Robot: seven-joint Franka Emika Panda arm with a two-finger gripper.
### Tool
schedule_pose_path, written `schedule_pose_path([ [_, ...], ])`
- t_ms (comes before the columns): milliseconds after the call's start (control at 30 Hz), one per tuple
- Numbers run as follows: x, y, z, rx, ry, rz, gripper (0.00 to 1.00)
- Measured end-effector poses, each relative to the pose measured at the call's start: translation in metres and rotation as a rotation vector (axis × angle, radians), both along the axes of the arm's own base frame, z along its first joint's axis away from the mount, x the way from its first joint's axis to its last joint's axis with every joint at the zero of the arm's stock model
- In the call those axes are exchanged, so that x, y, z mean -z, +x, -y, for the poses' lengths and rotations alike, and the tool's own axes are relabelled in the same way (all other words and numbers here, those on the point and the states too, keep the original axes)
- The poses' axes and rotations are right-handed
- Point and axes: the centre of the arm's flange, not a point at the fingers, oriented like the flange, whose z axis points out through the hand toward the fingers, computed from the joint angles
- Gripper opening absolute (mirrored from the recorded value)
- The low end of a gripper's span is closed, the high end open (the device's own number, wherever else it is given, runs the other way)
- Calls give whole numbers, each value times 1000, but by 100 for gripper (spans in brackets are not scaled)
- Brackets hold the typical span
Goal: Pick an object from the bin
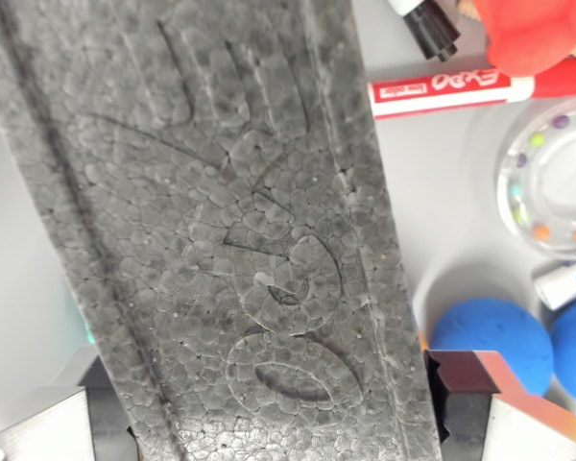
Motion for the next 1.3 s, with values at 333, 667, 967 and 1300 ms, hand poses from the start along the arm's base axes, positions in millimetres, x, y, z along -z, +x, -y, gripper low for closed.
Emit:
schedule_pose_path([
  [333, -42, 0, 0, 0, 1, 0, 0],
  [667, -78, 0, 0, 1, 1, -1, 0],
  [967, -106, 0, 0, 0, 1, 0, 0],
  [1300, -126, 1, 0, 0, 1, -1, 0],
])
